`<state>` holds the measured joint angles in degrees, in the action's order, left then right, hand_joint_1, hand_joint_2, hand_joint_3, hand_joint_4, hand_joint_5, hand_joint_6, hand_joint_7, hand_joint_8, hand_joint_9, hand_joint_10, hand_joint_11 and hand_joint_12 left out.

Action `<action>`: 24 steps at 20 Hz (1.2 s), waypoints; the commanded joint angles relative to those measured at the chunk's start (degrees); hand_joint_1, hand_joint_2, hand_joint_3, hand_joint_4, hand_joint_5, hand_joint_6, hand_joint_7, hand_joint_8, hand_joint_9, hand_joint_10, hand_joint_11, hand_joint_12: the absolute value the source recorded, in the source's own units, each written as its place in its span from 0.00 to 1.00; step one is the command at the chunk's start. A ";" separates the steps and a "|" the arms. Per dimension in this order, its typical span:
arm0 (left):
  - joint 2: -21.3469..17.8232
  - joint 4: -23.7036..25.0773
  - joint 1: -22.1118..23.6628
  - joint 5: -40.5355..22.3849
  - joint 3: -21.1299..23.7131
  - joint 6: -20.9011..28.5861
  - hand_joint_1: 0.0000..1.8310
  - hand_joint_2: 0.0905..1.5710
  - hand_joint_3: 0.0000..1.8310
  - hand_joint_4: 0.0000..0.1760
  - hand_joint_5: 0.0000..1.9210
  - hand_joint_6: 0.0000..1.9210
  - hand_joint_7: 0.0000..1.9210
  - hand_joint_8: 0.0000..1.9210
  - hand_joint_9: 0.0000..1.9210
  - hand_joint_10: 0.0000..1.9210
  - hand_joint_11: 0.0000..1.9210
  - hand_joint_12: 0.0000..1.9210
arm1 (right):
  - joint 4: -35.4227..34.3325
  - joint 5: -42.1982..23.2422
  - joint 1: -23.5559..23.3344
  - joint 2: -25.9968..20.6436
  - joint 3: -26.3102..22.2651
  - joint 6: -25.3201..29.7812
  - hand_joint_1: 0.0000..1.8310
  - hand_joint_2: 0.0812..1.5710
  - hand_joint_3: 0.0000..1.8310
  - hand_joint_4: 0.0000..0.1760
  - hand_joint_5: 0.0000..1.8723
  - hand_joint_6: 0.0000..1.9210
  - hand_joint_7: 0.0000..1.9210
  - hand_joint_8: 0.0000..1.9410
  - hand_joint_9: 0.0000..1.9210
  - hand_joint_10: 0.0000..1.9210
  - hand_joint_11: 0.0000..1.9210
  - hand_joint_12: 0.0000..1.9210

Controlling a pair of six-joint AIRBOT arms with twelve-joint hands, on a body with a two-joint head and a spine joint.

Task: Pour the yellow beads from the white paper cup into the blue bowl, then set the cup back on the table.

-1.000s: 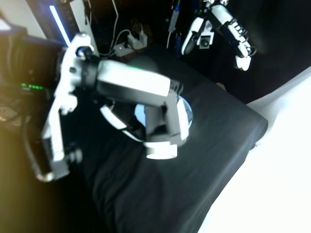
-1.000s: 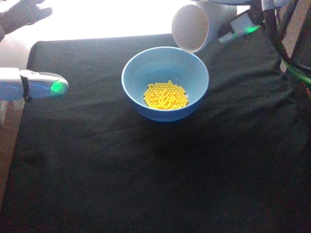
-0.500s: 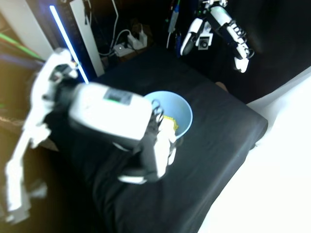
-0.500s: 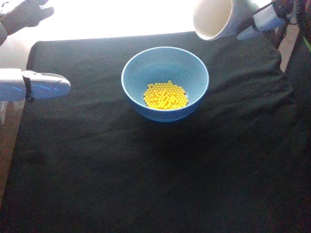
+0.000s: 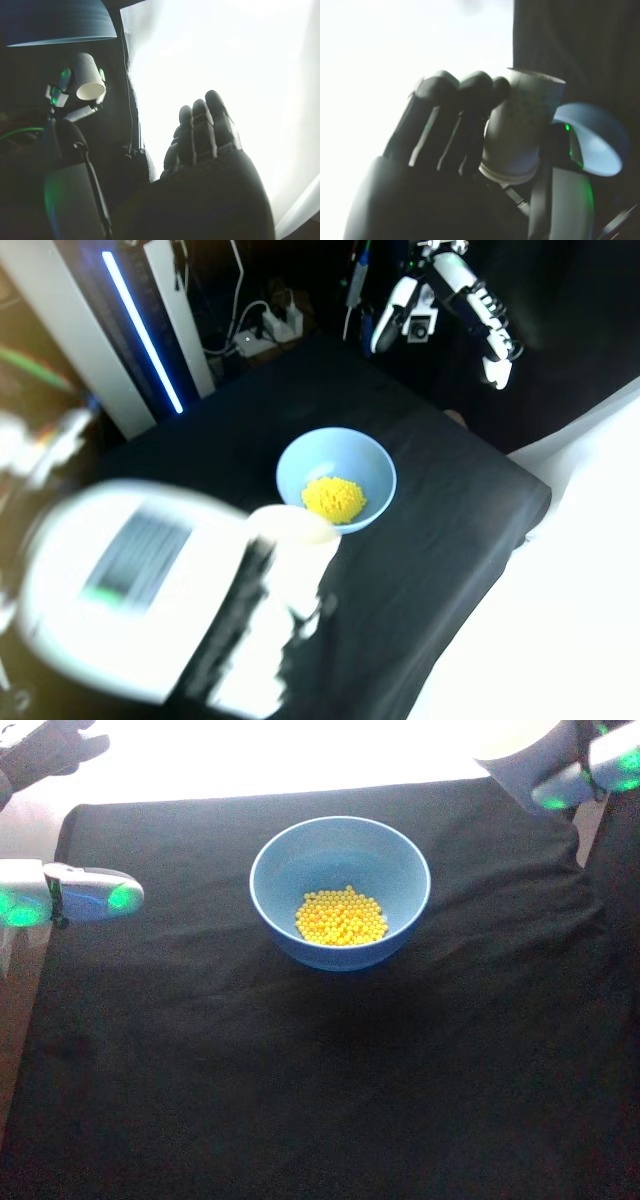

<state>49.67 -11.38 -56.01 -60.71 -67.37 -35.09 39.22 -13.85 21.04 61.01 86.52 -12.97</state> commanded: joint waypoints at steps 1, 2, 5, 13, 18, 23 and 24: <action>0.03 -1.05 0.26 -7.58 -0.25 0.47 0.43 0.47 0.00 0.00 0.00 0.00 0.15 0.00 0.11 0.00 0.01 0.32 | -4.89 -8.91 0.67 -0.22 0.95 0.01 0.70 0.66 0.00 0.00 0.59 0.27 0.59 0.51 0.61 0.49 0.52 0.79; 0.01 -1.10 0.18 -7.50 -0.26 0.55 0.43 0.46 0.00 0.00 0.00 0.00 0.15 0.00 0.11 0.00 0.01 0.32 | -13.65 -13.57 4.79 0.11 2.84 0.01 0.70 0.66 0.00 0.00 0.61 0.22 0.58 0.53 0.61 0.51 0.52 0.81; 0.11 -1.12 0.18 -7.23 -0.29 0.56 0.45 0.48 0.00 0.00 0.00 0.00 0.15 0.00 0.12 0.00 0.00 0.38 | -27.06 -20.62 12.39 0.75 5.05 0.01 0.70 0.67 0.00 0.00 0.60 0.24 0.57 0.55 0.55 0.62 0.45 0.86; 0.17 -1.24 -0.12 -7.58 -0.24 0.56 0.41 0.47 0.00 0.00 0.00 0.00 0.15 0.00 0.11 0.00 0.00 0.37 | -38.83 -27.87 18.49 2.59 5.99 0.01 0.77 0.63 0.00 0.00 0.67 0.12 0.63 0.33 0.58 0.54 0.45 0.65; 0.17 -1.23 -0.11 -7.34 -0.25 0.56 0.41 0.48 0.00 0.00 0.00 0.00 0.16 0.00 0.13 0.00 0.00 0.39 | -52.41 -35.23 26.56 3.82 6.03 0.01 0.75 0.63 0.00 0.00 0.64 0.22 0.62 0.33 0.59 0.47 0.46 0.63; 0.38 -1.21 -0.11 -7.25 -0.30 0.55 0.41 0.47 0.00 0.00 0.00 0.00 0.15 0.00 0.12 0.00 0.00 0.41 | -53.24 -35.24 27.01 5.84 6.95 0.01 0.76 0.64 0.00 0.00 0.56 0.41 0.61 0.32 0.57 0.47 0.51 0.43; 0.44 -1.13 -0.11 -7.21 -0.33 0.54 0.41 0.48 0.00 0.00 0.00 0.00 0.15 0.00 0.13 0.00 0.00 0.40 | -53.12 -35.22 27.06 6.09 7.03 0.01 0.70 0.65 0.00 0.00 0.56 0.42 0.62 0.34 0.59 0.25 0.51 0.42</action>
<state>49.84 -11.62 -56.66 -60.93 -67.37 -34.92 -12.19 -42.15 48.51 67.64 92.99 -13.43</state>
